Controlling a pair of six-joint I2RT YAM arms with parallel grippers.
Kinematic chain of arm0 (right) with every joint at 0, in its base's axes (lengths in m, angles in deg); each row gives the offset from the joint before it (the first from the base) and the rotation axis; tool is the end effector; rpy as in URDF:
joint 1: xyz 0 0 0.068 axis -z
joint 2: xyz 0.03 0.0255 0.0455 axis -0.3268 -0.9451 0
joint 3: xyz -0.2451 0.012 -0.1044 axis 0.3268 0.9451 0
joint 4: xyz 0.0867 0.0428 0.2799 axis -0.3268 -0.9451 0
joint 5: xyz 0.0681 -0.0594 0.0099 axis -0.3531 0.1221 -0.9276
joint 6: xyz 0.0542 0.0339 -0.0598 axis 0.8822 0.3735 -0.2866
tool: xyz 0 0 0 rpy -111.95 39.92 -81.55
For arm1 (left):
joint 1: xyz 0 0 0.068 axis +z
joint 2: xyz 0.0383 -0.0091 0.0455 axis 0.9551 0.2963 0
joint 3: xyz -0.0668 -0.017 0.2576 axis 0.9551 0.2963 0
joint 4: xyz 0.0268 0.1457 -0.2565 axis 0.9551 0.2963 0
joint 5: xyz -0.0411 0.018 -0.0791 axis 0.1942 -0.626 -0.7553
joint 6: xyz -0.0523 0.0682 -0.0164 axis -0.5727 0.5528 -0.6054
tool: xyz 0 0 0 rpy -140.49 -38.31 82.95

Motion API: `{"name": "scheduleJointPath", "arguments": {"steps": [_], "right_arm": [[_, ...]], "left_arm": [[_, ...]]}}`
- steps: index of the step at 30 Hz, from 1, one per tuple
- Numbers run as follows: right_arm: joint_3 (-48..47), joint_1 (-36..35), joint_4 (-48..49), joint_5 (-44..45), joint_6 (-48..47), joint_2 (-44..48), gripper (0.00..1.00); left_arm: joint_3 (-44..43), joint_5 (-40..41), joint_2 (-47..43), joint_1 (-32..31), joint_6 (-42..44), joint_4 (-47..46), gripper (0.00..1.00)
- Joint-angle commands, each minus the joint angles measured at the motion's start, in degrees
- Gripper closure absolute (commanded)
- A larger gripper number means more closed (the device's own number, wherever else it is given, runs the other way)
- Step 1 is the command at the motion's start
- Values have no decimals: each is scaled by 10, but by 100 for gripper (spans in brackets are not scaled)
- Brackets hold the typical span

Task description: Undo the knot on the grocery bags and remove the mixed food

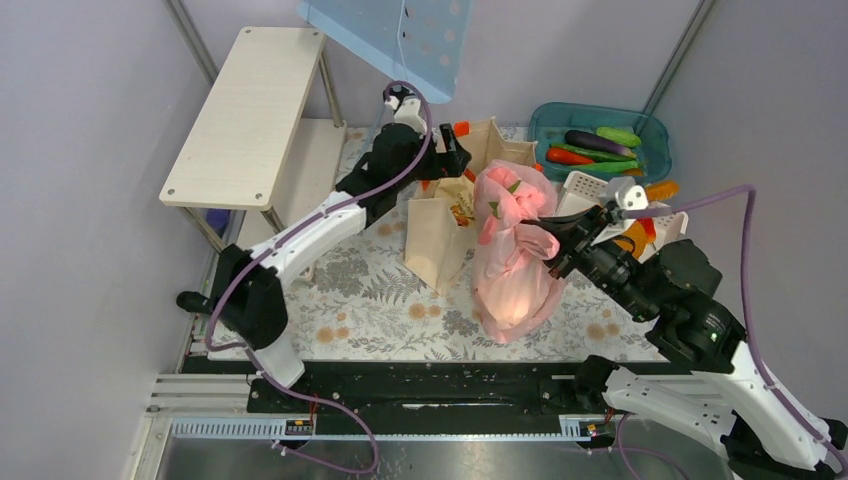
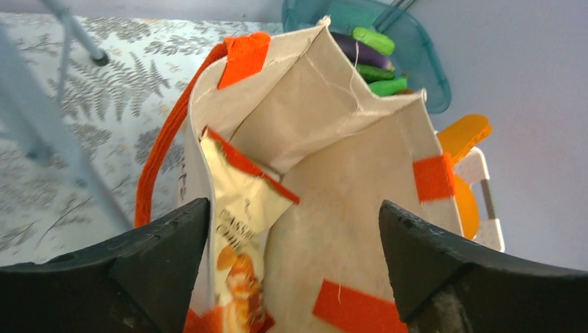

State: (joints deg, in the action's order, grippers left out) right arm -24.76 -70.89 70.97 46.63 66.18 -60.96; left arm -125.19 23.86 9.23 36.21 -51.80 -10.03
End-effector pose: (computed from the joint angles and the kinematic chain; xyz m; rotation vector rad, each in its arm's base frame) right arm 0.1196 0.1373 0.4881 -0.4700 1.3045 0.7359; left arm 0.3975 -0.2926 0.3284 0.0679 1.8749 -0.8145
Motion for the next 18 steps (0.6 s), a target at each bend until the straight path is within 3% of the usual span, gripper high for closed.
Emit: {"name": "scheduleJointPath", "arguments": {"steps": [1,7,13,18], "right_arm": [[-29,-2,26,-58,-10,-21,100],[-47,-2,11,-135,-19,-60,100],[-51,-2,-8,-293,-24,-112,100],[-56,-3,-5,-399,-16,-166,100]], "left_arm": [[29,-11,-150,-1,69,-5,4],[85,-66,-265,-1,100,108,1],[132,-19,-360,-1,93,244,1],[120,-17,-409,1,119,341,1]]}}
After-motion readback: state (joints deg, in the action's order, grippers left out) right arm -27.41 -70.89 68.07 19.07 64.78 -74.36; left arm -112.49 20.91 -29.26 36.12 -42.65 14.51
